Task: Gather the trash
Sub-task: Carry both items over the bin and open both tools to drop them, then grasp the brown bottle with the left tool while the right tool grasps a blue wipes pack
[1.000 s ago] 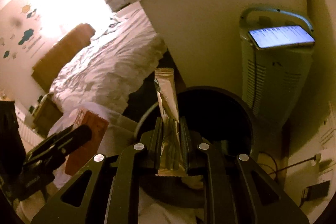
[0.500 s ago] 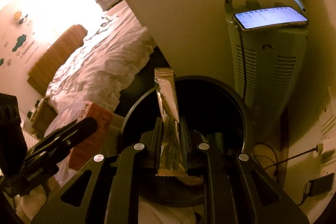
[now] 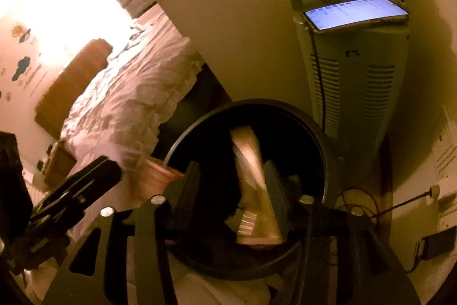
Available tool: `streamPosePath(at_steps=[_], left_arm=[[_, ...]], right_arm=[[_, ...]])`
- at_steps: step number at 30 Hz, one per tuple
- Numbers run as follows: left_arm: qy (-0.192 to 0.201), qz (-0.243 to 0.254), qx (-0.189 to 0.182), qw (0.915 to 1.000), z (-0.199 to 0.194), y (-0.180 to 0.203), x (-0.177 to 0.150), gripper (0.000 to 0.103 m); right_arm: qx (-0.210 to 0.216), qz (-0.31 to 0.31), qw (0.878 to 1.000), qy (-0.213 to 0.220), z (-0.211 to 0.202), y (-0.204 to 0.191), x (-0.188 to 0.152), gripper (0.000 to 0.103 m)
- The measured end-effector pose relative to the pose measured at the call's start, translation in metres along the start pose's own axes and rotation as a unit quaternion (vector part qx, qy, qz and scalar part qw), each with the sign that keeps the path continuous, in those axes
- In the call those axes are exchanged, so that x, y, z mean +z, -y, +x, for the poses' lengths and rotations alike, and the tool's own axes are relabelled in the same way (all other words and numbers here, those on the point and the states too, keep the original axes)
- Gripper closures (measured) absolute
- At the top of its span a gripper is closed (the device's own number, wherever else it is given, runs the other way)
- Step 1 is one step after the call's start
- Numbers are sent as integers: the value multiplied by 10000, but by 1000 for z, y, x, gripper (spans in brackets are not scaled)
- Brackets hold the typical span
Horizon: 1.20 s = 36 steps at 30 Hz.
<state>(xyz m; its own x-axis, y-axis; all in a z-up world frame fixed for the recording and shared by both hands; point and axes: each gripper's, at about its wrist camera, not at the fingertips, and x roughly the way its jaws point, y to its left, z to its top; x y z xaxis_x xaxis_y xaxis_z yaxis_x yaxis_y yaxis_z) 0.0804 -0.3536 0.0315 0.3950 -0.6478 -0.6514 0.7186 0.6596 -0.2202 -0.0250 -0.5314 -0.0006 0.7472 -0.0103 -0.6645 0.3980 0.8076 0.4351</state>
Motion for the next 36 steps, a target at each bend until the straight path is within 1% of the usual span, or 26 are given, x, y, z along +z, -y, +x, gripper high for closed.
streamPosePath(at_steps=[5,10,13,15,19,21,22,23,25,26,27,29,30,31,32,33,34,35,36], left_arm=[[90,-62,22,9999,-13,-5,-1,26],[302,-198,202,9991,-42,-20,-9,26],[439,-424,391,9974,-66,-43,-19,26],[499,-567,558,9956,-80,-59,-26,26],[648,-1001,1022,9876,-119,-103,-47,26],[704,-1161,1287,9823,-138,-123,-57,26],[752,-1289,1468,9778,-151,-137,-65,26],[771,-1362,1550,9754,-159,-145,-69,26],[817,-1559,1805,9677,-178,-166,-82,26],[827,-1639,1962,9632,-188,-178,-89,26],[832,-1687,2053,9605,-193,-184,-94,26],[823,-1861,2294,9518,-208,-204,-108,26],[804,-1963,2390,9476,-215,-214,-115,27],[776,-2036,2456,9446,-220,-223,-121,27],[733,-2102,2514,9419,-223,-230,-125,27],[687,-2164,2563,9396,-225,-237,-130,28],[637,-2230,2616,9369,-227,-245,-136,31],[592,-2265,2643,9356,-228,-250,-140,33],[518,-2300,2668,9345,-228,-257,-144,37]], right_arm=[[48,-70,10000,-24,1,-6,-2,54],[163,-296,9993,-151,9,-28,-5,54],[295,-549,9978,-217,14,-56,-8,54],[448,-770,9956,-286,18,-81,-11,54],[721,-1299,9879,-437,27,-139,-19,54],[923,-1613,9811,-546,33,-175,-25,54],[975,-1703,9789,-576,35,-185,-26,54],[1062,-1873,9745,-628,38,-203,-29,54],[1189,-2139,9669,-726,43,-230,-34,54],[1282,-2307,9612,-804,47,-248,-38,54],[1351,-2460,9559,-869,51,-264,-42,54],[1424,-2750,9459,-971,58,-292,-48,54],[1460,-2880,9409,-1023,63,-304,-50,52],[1505,-2998,9359,-1072,67,-317,-53,39],[1551,-3131,9301,-1130,75,-333,-56,33],[1577,-3234,9255,-1181,79,-342,-59,33],[1595,-3344,9206,-1233,84,-352,-62,33],[1602,-3506,9135,-1300,92,-366,-66,33],[1585,-3605,9094,-1343,98,-375,-69,33]])
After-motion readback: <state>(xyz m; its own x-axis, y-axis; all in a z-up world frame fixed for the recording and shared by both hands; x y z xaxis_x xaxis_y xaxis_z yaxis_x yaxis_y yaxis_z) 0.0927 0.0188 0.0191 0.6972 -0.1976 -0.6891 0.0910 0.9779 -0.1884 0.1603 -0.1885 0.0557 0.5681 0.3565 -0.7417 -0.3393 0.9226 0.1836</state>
